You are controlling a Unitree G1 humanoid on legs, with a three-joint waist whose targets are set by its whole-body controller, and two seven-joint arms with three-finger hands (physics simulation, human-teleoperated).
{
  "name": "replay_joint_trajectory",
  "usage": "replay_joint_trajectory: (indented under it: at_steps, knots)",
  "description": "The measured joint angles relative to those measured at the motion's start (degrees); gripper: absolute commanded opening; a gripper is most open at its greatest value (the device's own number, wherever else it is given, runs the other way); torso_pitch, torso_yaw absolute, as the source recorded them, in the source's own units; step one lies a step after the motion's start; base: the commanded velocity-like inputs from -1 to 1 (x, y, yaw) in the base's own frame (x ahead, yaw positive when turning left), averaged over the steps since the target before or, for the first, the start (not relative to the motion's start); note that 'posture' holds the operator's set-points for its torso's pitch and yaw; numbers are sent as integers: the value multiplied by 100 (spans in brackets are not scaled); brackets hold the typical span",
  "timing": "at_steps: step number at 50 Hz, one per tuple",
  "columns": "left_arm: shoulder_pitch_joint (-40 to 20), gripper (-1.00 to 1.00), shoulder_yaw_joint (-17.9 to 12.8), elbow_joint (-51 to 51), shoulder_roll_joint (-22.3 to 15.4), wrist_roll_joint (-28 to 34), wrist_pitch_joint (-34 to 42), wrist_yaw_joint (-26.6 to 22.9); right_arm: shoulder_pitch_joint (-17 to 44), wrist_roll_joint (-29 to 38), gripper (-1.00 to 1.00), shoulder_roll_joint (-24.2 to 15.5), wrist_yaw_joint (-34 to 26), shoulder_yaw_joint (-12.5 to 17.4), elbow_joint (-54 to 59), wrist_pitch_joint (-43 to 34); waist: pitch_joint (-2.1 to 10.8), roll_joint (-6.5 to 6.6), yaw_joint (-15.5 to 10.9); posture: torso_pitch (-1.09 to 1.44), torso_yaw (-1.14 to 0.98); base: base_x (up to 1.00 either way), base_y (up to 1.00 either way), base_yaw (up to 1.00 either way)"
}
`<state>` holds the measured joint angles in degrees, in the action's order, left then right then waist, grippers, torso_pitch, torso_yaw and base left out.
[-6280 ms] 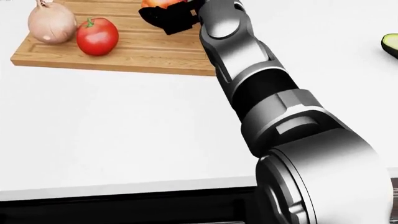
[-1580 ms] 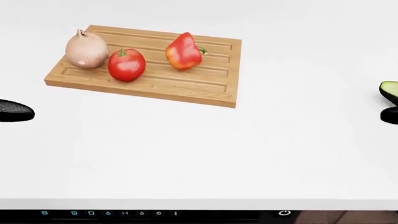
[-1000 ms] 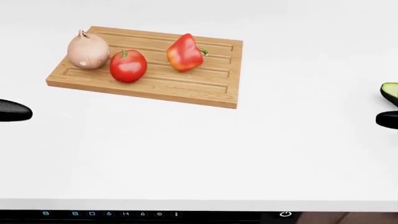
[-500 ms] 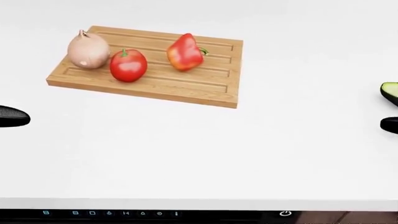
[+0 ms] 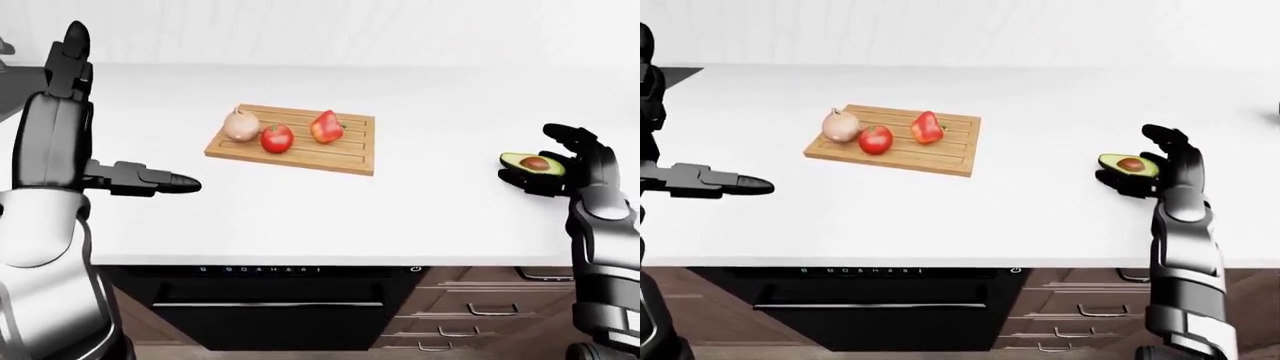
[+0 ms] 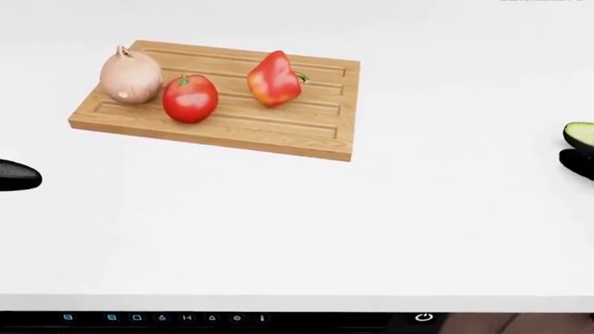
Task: Place the avocado, onion, tomato and bell pepper on the cutting board.
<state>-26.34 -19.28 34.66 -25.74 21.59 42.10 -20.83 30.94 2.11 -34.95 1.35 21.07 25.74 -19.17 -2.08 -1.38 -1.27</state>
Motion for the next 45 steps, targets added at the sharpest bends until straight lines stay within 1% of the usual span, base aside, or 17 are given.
replay_joint_trajectory:
  at_steps: [3, 10, 17, 22, 23, 24, 25, 30, 31, 34, 41, 45]
  knots:
    - [2, 100, 5, -34, 7, 10, -22, 21, -1, 9, 25, 5, -9, -21, -29, 7, 3, -5, -5, 0, 3, 0, 0, 0]
    - [34, 100, -20, -30, 8, 21, -52, 38, -122, -1, 8, -7, -98, 40, -272, -79, 0, -16, -14, 0, 3, 0, 0, 0]
    - [57, 100, -89, 103, -39, 12, 13, -24, -280, -8, -17, -66, -241, 168, -564, -232, -12, -14, -23, 0, 3, 0, 0, 0]
    - [-15, 100, -66, 111, -70, 15, 69, -40, -296, 12, -34, -79, -314, 198, -658, -313, -13, -12, -14, 0, 3, 0, 0, 0]
    - [-32, 100, -53, 107, -78, 17, 76, -44, -295, 20, -36, -75, -327, 194, -673, -324, -13, -12, -13, 0, 3, 0, 0, 0]
    - [-53, 100, -41, 101, -81, 18, 84, -47, -294, 27, -44, -70, -341, 190, -685, -328, -13, -11, -12, 0, 3, 0, 0, 0]
    - [-75, 100, -26, 93, -86, 20, 92, -49, -292, 35, -47, -69, -356, 182, -702, -341, -16, -9, -12, 0, 3, 0, 0, 0]
    - [-103, 100, -1, 67, -87, 39, 90, -51, -230, 74, -60, -33, -446, 112, -875, -520, -30, 14, -3, 0, 3, 0, 0, 0]
    - [-100, 100, 0, 63, -86, 40, 85, -54, -210, 87, -60, -22, -459, 93, -923, -561, -34, 20, -3, 0, 3, 0, 0, 0]
    - [-76, 100, -15, 70, -83, 42, 76, -63, -129, 109, -69, 2, -507, 44, -1068, -683, -41, 33, -4, 0, 3, 0, 0, 0]
    - [-1, 100, -71, 130, -70, 40, 71, -61, 164, 188, -81, 11, -637, -66, -1318, -914, -34, 35, -3, 0, 3, 0, 0, 0]
    - [24, 100, -109, 179, -81, 32, 91, -73, 411, 248, -82, 21, -701, -181, -1373, -1045, -34, 38, 2, 0, 3, 0, 0, 0]
